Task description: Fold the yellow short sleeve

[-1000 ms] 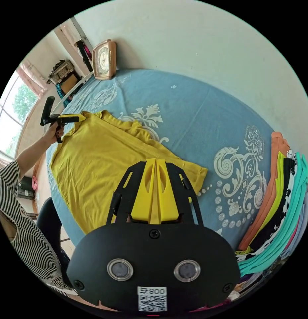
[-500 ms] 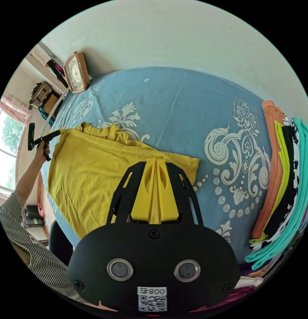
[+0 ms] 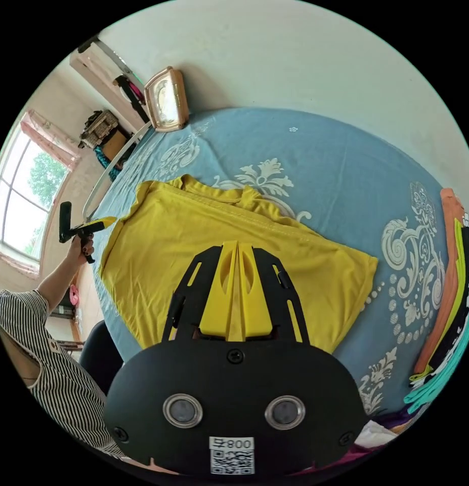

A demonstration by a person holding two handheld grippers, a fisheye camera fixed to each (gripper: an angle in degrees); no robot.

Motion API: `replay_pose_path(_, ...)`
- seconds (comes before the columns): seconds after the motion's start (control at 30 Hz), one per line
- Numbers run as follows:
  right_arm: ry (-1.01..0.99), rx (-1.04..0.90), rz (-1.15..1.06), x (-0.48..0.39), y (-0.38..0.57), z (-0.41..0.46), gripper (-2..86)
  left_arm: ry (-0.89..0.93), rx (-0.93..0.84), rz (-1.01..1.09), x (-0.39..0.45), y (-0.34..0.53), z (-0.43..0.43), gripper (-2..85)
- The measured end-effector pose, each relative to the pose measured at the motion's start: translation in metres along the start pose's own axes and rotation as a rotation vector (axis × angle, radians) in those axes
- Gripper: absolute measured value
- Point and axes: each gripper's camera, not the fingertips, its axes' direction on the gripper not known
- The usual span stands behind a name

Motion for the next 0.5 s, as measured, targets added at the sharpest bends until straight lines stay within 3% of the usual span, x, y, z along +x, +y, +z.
replay_pose_path(0.13,-0.023,-0.086,-0.103,-0.027,0.004,0.044,0.1,-0.119,-0.058,-0.056,-0.014,0.016,-0.001,2.2)
replay_pose_path(0.3,-0.067,-0.121,-0.173,-0.043,-0.012,0.083,0.1,0.016,0.126,-0.292,-0.077,0.043,-0.045,1.3)
replay_pose_path(0.5,-0.221,-0.184,-0.283,-0.080,0.002,0.125,0.1,0.272,0.160,-0.398,-0.104,0.102,-0.061,5.6)
